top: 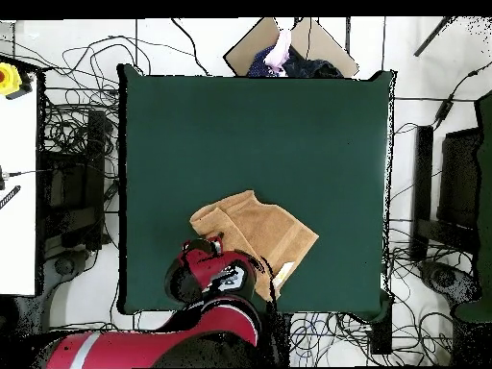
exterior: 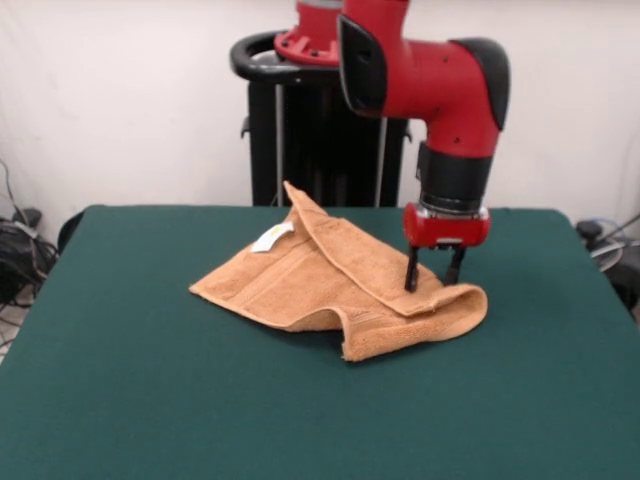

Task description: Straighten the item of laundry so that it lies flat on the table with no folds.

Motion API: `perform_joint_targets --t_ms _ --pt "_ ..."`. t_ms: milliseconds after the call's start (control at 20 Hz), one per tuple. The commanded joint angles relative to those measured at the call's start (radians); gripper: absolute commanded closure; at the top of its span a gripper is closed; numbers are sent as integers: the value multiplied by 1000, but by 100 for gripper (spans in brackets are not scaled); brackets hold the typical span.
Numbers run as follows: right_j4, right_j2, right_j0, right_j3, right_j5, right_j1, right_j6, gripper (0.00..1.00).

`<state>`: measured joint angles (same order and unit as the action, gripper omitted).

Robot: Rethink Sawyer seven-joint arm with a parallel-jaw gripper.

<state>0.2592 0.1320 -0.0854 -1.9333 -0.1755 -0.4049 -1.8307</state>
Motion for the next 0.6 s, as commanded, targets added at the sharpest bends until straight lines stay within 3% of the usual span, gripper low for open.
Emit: perform_joint_targets --t_ms 50,200,350,600 --pt "-60 -53 3 121 -47 124 -158 0" --pt "-43 -89 35 105 -6 90 -149 0" --pt "-28 -155 85 52 99 -38 -131 0" --pt "-52 -159 76 44 176 -121 -122 0"
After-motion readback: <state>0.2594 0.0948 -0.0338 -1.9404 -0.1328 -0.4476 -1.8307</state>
